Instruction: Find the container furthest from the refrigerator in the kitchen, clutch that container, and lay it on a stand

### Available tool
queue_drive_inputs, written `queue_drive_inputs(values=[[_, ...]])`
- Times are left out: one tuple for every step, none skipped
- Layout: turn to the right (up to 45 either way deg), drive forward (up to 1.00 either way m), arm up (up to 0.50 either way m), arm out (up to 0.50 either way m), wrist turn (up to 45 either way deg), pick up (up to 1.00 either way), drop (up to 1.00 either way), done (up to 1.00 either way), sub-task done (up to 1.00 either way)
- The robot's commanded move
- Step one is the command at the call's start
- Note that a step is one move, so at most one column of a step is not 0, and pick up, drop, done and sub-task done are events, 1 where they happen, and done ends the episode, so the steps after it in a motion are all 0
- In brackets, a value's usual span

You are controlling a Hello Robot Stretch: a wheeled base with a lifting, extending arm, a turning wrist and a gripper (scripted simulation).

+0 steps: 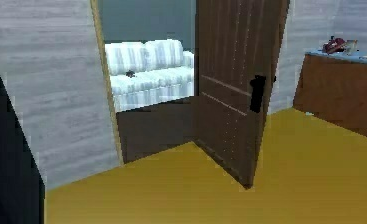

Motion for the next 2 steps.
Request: queue_drive_inputs(values=[[45.0,0.0,0.0,0.0,0.0,0.0,0.0,0.0,0.0],[12.0,0.0,0.0,0.0,0.0,0.0,0.0,0.0,0.0]])
